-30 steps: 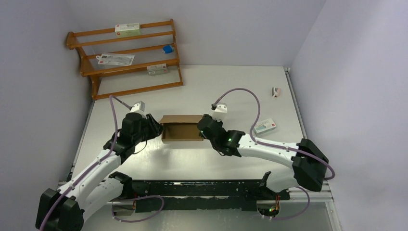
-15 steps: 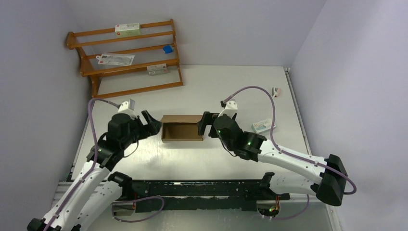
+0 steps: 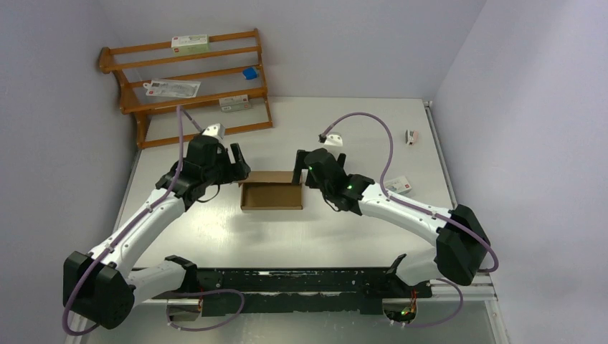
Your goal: Fold the paper box
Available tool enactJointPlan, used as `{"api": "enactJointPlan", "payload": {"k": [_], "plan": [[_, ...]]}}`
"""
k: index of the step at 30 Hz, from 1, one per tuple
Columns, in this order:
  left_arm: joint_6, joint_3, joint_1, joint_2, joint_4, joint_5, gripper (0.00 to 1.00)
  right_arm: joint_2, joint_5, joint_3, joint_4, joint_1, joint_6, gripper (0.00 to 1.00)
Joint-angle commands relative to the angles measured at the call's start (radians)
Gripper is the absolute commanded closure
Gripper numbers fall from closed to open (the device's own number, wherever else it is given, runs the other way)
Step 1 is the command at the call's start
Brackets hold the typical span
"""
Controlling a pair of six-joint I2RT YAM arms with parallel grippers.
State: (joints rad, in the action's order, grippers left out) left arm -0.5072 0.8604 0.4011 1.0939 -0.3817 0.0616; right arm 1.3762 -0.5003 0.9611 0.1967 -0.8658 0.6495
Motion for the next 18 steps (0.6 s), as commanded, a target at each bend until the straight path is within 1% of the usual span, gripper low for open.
{"api": "enactJointPlan", "payload": {"k": [1,6,11,18], "plan": [[0.023,-0.073,0.001,0.004,0.053,-0.081,0.21,0.017,0.063,-0.027,0.001,0.001,0.005,0.01],[0.010,-0.186,0.000,-0.015,0.078,-0.107,0.25,0.005,0.128,-0.126,-0.049,0.001,0.017,0.03],[-0.033,-0.279,0.001,-0.051,0.122,-0.125,0.29,0.023,0.162,-0.169,-0.087,0.001,0.026,0.04],[-0.071,-0.382,0.001,-0.060,0.174,-0.155,0.36,0.037,0.191,-0.240,-0.167,0.001,0.015,0.07]]}}
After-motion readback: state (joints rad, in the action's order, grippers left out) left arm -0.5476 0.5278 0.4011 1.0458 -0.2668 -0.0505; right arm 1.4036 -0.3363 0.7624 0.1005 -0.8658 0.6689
